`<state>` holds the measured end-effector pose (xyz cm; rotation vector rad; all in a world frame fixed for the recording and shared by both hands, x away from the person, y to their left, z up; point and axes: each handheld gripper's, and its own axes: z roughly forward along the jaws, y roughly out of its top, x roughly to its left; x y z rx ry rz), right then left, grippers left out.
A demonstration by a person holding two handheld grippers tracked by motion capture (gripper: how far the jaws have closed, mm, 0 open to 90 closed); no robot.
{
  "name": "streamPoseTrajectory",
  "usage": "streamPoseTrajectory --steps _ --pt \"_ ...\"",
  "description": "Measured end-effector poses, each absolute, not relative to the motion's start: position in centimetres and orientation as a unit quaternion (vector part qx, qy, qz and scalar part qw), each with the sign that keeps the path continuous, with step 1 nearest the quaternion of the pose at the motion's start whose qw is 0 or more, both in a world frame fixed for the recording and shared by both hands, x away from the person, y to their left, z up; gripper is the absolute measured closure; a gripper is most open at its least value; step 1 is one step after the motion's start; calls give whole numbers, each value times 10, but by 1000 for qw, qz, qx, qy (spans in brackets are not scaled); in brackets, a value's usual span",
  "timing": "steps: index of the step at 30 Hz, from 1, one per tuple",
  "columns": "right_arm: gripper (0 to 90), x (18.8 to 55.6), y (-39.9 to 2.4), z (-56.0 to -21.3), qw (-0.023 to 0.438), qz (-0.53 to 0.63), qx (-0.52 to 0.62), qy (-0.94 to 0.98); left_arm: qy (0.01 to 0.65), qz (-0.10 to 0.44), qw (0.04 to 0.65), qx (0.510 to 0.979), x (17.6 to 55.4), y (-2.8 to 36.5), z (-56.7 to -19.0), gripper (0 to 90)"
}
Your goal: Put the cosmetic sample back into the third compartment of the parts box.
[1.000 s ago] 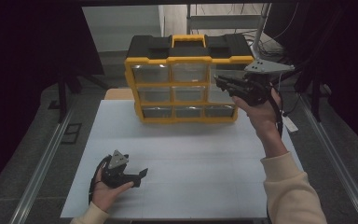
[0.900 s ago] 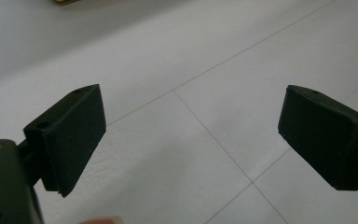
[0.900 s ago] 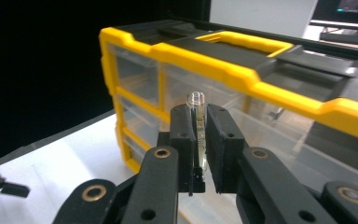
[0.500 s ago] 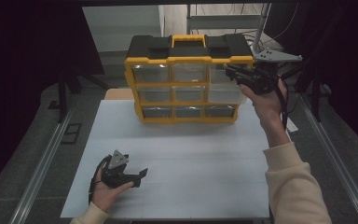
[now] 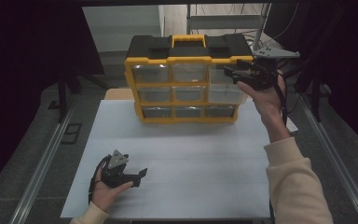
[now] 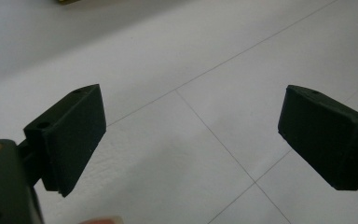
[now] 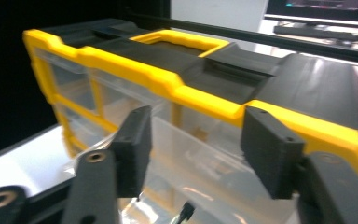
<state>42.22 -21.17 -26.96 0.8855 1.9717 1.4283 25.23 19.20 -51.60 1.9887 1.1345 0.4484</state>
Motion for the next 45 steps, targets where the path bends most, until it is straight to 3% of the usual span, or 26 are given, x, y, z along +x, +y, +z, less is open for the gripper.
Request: streamPoseTrajectory --steps 6,26,45 --pt "322 409 -217 -273 262 541 316 734 447 172 396 783 254 192 -516 80" --pt "261 352 -243 -300 244 564 286 736 445 179 399 782 248 195 -514 79" --pt "252 302 -272 -404 209 540 321 750 441 178 407 780 249 197 -514 79"
